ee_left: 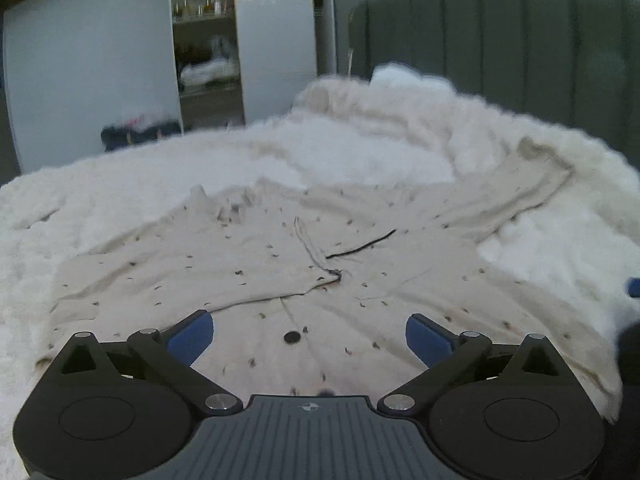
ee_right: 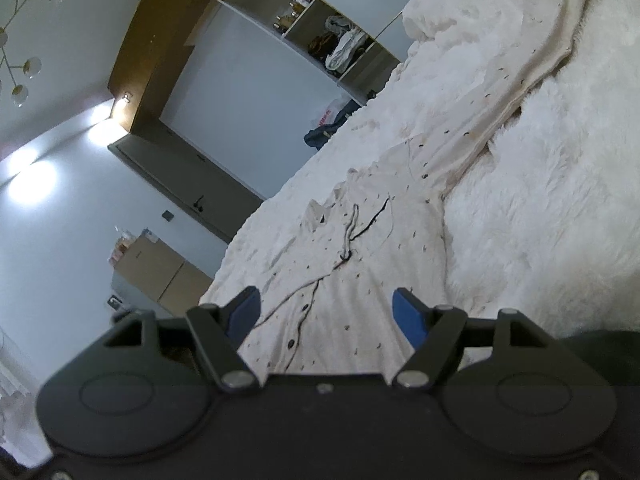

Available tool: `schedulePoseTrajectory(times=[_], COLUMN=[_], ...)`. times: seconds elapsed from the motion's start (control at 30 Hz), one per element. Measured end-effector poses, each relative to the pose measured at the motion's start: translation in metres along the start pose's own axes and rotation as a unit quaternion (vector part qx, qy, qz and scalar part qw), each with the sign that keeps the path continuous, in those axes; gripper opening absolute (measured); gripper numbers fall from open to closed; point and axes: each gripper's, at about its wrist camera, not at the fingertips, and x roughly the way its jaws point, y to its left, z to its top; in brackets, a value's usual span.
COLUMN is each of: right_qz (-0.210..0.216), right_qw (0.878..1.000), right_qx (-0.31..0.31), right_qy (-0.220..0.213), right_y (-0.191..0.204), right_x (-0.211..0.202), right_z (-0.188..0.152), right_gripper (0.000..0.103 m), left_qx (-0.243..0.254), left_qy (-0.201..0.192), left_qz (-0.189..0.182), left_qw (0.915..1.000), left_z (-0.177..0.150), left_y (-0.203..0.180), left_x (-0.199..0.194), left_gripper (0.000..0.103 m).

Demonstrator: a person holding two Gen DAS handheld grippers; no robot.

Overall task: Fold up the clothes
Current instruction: 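Release the hem with the left tool and lift it over the shirt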

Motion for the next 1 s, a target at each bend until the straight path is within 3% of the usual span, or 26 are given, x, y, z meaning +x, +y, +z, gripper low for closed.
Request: schedulePoseTrajectory(times=[0.13, 0.27, 0.4, 0.6, 0.83, 1.0], right_qz=[-0.014, -0.035, -0.064, -0.091, -0.109, -0.114], right_qw=[1.0, 0.998, 0.996, 0.994, 0.99, 0.989], right_qx=[-0.015, -0.034, -0.045, -0.034, -0.043, -0.028], right_qy=[0.013, 0.045, 0.05, 0.055, 0.073, 0.087], right_y=[0.009, 0.017, 0.023, 0.026, 0.029, 0.022], right_x=[0.002, 0.012, 0.015, 0.021, 0.034, 0.041], right_z=[-0.003, -0.004, -0.007, -0.01, -0.011, -0.008], right_gripper=[0.08, 0.081, 0.082, 0.086, 0.09, 0.09], left_qx=[-0.057, -0.147, -0.162, -0.163, -0.233, -0.235], left_qy=[-0.003, 0.001, 0.022, 0.032, 0.056, 0.075], left_qz=[0.019, 0.031, 0.064, 0.056, 0.038, 0.038], left_qw=[0.9982, 0.9887, 0.9844, 0.9845, 0.9701, 0.9684], left_z=[-0.021, -0.044, -0.043, -0.047, -0.053, -0.055], left_y=[0.023, 0.045, 0.052, 0.061, 0.08, 0.08], left_x=[-0.001, 0.0, 0.004, 0.001, 0.012, 0.02], left_gripper=[0.102, 0.102, 0.102, 0.102, 0.102, 0.102])
